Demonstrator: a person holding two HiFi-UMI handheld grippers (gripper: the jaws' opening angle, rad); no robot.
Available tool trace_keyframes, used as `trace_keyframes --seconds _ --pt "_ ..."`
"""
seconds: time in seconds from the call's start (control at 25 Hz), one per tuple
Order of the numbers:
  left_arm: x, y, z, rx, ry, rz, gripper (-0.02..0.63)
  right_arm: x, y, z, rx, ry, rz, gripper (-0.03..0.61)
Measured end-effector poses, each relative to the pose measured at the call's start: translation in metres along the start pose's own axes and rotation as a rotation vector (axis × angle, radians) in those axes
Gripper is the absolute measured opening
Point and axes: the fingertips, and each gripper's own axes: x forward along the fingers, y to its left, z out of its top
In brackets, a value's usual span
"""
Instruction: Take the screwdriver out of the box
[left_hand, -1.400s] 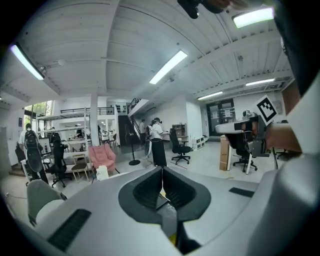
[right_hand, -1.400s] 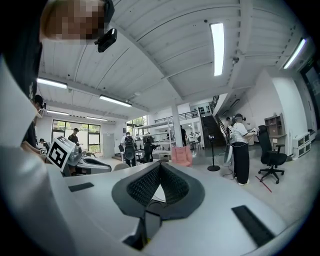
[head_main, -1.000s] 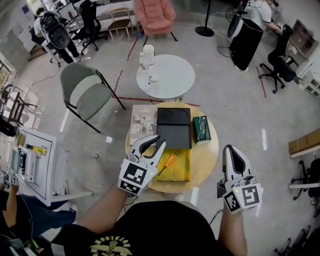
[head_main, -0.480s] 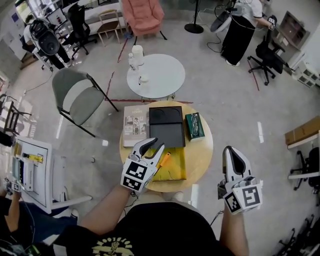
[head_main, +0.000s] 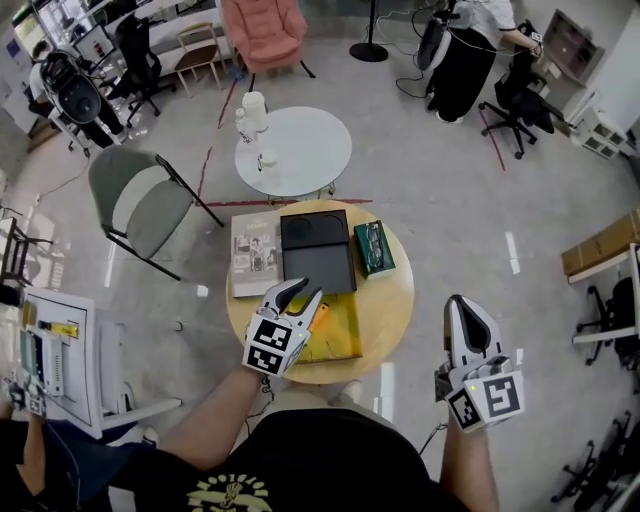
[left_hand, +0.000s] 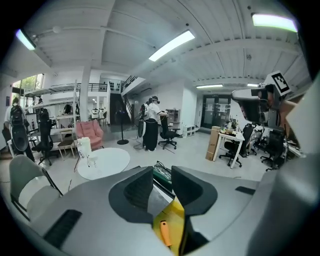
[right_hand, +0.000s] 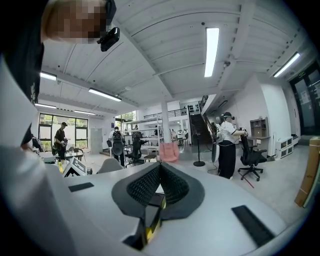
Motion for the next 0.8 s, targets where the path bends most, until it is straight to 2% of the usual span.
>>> trace_keyframes --seconds 0.8 --pt "0.039 -0.017 -0.063 -0.094 0.113 -0.032 0.135 -0.026 -0.018 -0.003 -0.012 0.022 -0.043 0.014"
